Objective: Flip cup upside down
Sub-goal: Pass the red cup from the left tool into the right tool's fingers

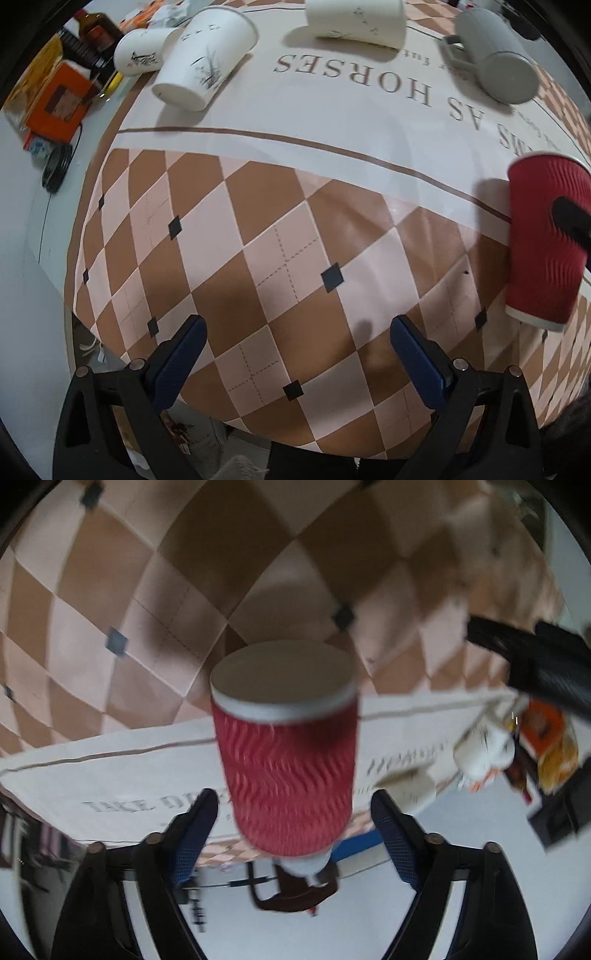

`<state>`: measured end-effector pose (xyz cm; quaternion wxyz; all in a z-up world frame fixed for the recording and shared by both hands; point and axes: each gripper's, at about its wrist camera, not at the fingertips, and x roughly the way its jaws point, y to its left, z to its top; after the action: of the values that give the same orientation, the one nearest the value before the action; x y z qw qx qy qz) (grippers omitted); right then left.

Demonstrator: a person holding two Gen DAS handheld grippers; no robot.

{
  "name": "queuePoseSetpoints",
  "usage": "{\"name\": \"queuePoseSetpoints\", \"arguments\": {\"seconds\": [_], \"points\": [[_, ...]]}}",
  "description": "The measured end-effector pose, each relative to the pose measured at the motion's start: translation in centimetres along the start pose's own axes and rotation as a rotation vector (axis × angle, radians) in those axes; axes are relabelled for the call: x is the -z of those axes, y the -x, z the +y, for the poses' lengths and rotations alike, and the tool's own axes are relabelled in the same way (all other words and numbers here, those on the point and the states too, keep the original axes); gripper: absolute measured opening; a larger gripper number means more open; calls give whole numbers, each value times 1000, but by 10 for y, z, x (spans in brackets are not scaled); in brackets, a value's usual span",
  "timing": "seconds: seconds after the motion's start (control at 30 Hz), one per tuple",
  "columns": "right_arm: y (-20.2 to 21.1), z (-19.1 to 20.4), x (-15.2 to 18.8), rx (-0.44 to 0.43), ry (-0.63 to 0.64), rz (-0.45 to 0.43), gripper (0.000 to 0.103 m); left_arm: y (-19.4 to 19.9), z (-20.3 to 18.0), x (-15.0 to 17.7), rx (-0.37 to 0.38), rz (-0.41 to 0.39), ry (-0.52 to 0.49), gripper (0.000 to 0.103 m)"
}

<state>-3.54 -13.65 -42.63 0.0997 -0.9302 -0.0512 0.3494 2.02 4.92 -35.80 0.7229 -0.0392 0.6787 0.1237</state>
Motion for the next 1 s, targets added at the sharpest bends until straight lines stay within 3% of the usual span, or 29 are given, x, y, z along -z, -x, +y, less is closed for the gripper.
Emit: {"name": "queuePoseSetpoints", "arguments": {"seconds": [0.13,0.3,0.37,0.47,0.67,0.77,0.9,1.0], "points": [[-6,-7,0,-15,-37,-19,74,-1,9,-5,-6,-9,39,102],[-9,-26,13,-137,-225,-46,74,0,21,-14,-18,-17,67,101],[-10,-40,21,-234,-353,-44,74,4,27,-18,-28,-31,72,101],[-22,-67,51,-462,-648,-38,74,8,36,-24,-45,-48,82,101],[-59,-71,110,-915,-1139,-18,74,14,47,-48,-49,-59,102,101],[-97,-67,137,-1234,-1403,10,74,19,40,-49,-44,-54,106,101],[-126,-40,155,-1490,-1640,56,74,21,31,-46,-36,-46,92,101],[-148,-25,166,-1620,-1803,96,74,21,26,-46,-23,-42,76,101]]}}
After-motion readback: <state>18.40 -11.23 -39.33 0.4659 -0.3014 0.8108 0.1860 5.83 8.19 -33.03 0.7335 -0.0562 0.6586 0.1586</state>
